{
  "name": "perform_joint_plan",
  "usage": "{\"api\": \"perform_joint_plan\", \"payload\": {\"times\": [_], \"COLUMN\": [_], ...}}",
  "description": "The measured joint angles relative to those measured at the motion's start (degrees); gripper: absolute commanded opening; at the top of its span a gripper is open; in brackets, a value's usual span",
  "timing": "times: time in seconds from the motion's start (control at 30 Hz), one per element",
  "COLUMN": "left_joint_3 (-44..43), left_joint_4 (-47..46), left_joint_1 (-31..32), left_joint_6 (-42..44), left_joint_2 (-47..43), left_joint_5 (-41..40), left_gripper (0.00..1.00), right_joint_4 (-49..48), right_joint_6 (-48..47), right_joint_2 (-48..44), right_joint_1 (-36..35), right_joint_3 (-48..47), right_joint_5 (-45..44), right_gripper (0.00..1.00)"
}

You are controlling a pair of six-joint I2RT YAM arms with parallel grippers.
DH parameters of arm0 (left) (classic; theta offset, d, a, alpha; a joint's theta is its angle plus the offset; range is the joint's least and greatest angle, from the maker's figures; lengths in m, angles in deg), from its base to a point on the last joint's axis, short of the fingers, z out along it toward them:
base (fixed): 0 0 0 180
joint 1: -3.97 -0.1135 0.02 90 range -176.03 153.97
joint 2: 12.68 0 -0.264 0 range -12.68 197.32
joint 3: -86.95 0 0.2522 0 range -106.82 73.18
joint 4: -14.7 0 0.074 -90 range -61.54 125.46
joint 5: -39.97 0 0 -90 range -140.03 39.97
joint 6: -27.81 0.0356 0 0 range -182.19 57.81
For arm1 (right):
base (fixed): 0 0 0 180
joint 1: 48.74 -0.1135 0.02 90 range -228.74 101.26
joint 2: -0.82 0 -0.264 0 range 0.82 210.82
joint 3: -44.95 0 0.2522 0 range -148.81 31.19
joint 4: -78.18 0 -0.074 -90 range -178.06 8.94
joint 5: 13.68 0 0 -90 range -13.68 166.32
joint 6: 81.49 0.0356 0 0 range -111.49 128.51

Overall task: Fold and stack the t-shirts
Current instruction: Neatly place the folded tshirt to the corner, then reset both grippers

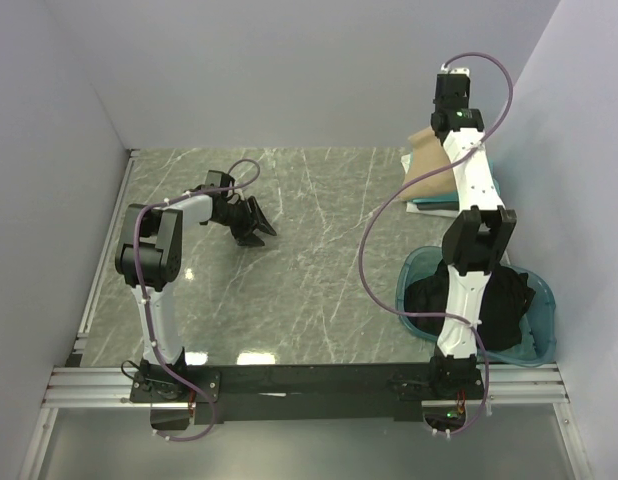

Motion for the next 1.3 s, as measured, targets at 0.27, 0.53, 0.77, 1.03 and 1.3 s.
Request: {"api": "perform_joint_plan", "payload": {"times": [0.27,0.53,0.77,1.03,1.3], "left_joint_3": [0.0,0.0,0.9,2.1,4.7], "left_joint_4": [0.7,3.1,4.8,5.4,2.5], "left_joint_1": [0.0,0.4,0.6,0.6,0.6], "left_joint_6": [-0.2,0.6,2.4,3.5,3.3], "left_joint_2": [-0.1,-1.3,-3.8,-11.3,-23.2], "left_joint_5": [0.0,-1.9,-6.1,-8.9,-11.3], "left_gripper": [0.62,0.62,0.61,0.61,0.64], "right_joint_4": [-5.3,-9.7,-10.1,-12.5,-14.0], "right_joint_6": [-0.5,4.6,12.1,15.8,19.6], "right_joint_2": [2.1,0.6,-7.3,-24.7,-37.0], "right_joint_1": [0.0,0.0,0.0,-2.6,-13.6], "right_joint_3": [1.7,8.8,23.5,34.4,43.5], "right_joint_5": [-7.4,-18.6,-19.4,-13.0,-2.2], "right_gripper": [0.40,0.86,0.89,0.91,0.91]}}
